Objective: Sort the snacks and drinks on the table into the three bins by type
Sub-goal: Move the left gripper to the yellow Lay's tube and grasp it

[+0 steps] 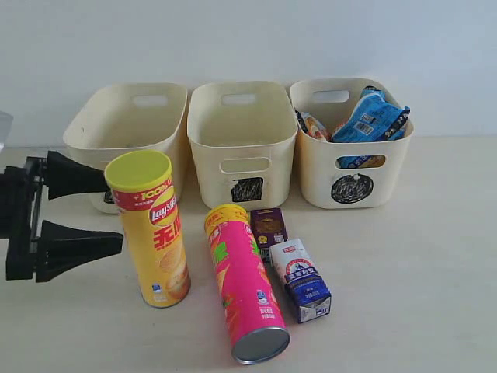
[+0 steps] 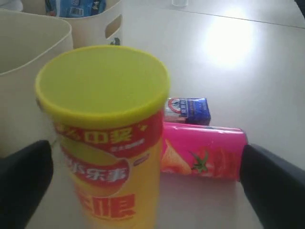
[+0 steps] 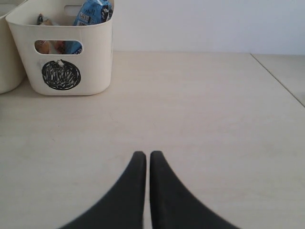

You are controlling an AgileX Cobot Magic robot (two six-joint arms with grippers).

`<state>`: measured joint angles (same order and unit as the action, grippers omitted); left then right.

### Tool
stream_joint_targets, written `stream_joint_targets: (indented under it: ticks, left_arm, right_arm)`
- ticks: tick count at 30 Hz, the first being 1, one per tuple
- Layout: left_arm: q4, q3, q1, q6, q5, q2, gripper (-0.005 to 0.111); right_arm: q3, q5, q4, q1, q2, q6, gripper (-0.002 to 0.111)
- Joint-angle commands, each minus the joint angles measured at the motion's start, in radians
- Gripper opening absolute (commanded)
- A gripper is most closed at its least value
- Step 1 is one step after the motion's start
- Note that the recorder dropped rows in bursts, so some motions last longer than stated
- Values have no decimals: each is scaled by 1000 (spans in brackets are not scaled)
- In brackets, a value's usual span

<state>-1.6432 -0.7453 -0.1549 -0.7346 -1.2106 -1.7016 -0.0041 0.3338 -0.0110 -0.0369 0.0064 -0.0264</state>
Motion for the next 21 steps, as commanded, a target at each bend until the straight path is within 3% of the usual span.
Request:
stream_joint_targets:
  ticks: [1,12,16,21]
  left_arm:
    - [120,-5,-3,121,-10,-75,102]
    - [293,-5,78,380,-10,-203,102]
    - [397,-8,108,404,-10,-235,102]
    - [399,-12,138,410,-10,-269,102]
  right_arm:
    - [4,-3,1,-3,-6,-1,0]
    - [4,-3,1,-3,-6,-1,0]
    - [4,-3,1,-3,-6,-1,0]
    - [4,-3,1,-3,-6,-1,0]
